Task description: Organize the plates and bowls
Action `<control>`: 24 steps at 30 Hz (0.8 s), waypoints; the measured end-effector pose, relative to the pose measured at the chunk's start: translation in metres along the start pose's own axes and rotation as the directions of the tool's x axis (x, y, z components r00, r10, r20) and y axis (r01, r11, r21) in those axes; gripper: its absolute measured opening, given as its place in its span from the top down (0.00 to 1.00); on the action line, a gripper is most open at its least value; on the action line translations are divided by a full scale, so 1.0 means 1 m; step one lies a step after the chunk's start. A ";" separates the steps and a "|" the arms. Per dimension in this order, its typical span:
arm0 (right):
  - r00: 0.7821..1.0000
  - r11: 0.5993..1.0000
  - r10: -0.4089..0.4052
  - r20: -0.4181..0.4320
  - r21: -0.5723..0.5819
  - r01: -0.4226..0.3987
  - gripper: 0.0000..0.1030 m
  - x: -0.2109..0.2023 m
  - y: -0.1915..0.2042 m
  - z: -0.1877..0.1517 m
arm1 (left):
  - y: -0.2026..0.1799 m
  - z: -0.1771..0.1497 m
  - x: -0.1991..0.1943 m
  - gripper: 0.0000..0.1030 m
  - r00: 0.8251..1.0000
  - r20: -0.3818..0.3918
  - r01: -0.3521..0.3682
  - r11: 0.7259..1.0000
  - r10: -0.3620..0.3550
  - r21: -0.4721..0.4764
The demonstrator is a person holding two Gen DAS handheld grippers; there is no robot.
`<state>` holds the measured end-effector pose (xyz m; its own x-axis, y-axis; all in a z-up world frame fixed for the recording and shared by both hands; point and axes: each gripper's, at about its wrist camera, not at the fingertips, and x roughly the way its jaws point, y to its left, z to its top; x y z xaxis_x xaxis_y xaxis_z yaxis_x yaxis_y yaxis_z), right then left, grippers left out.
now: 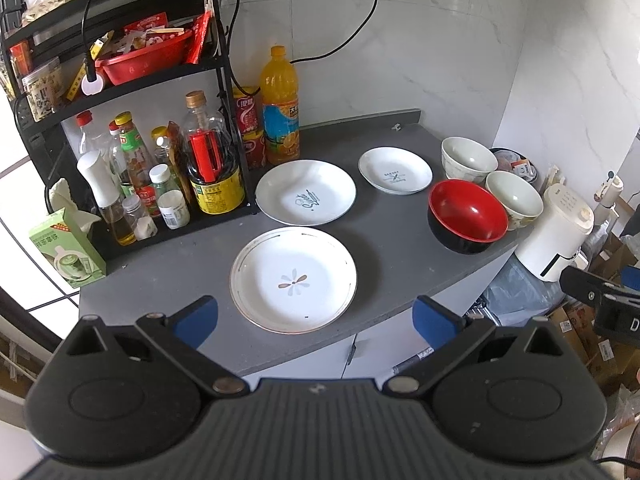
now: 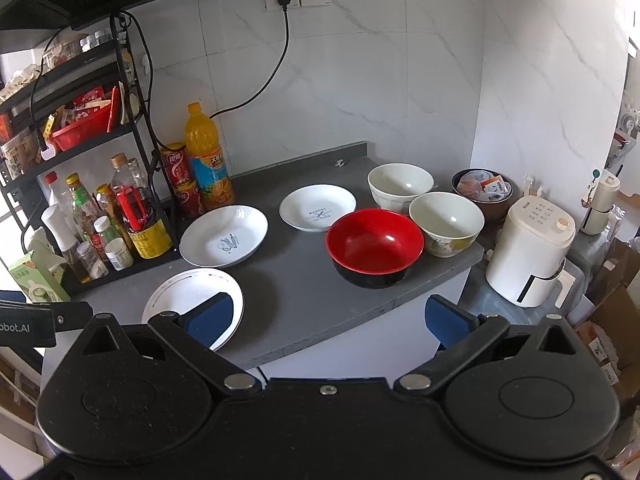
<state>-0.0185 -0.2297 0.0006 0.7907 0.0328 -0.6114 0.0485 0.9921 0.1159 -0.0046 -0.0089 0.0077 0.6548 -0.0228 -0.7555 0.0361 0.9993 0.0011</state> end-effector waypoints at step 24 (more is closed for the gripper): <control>0.997 0.997 0.073 0.011 -0.037 -0.073 0.00 -0.016 -0.070 -0.008 | -0.051 -0.018 -0.003 0.00 0.999 -0.002 -0.043 0.999 0.043 -0.003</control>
<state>-0.0392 -0.2991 -0.0038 0.7986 0.1042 -0.5928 -0.0322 0.9909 0.1309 -0.0221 -0.0590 -0.0019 0.6540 0.0205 -0.7562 0.0056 0.9995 0.0319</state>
